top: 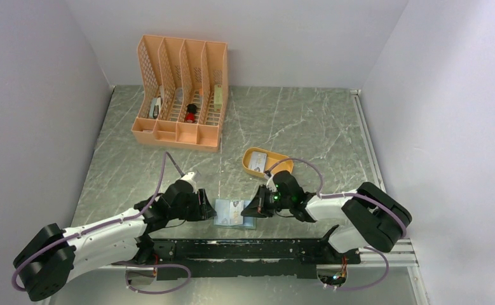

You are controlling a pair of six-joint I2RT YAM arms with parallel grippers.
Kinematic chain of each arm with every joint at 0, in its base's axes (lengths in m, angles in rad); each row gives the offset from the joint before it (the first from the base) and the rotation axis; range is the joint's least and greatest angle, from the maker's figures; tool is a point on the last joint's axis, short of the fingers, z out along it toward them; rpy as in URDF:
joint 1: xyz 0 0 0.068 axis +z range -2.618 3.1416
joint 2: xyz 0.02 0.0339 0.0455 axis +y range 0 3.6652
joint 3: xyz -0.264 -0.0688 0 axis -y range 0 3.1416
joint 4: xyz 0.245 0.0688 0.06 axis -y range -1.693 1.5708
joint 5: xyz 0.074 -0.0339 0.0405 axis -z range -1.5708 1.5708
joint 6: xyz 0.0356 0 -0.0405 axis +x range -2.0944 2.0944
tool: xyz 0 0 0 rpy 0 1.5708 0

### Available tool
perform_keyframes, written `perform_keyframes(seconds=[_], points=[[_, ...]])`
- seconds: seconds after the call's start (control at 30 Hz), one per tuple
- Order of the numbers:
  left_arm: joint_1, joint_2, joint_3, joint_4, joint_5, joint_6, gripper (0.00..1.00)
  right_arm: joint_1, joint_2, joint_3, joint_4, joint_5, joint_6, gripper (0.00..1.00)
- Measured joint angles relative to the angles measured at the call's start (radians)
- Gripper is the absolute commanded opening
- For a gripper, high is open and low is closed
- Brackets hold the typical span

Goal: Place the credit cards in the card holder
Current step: Insert the credit card into the card holder.

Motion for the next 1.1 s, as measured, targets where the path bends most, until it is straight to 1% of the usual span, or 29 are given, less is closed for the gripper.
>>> perform_keyframes(seconds=[0.2, 0.47, 0.7, 0.87, 1.1], points=[[0.000, 0.002, -0.006, 0.010, 0.002, -0.001, 0.46, 0.022, 0.005, 0.000, 0.022, 0.008, -0.005, 0.00], [0.000, 0.010, -0.008, 0.006, 0.002, -0.001, 0.35, 0.032, 0.053, 0.000, 0.049, 0.013, -0.006, 0.00], [0.000, 0.020, -0.008, 0.006, 0.002, -0.001, 0.28, 0.037, 0.085, 0.000, 0.093, 0.018, 0.000, 0.00], [0.000, 0.022, -0.009, 0.006, 0.002, -0.001, 0.25, 0.043, 0.086, 0.000, 0.127, 0.022, 0.002, 0.00], [0.000, 0.021, -0.011, 0.010, 0.002, -0.001, 0.24, 0.060, 0.112, 0.014, 0.137, 0.024, -0.002, 0.00]])
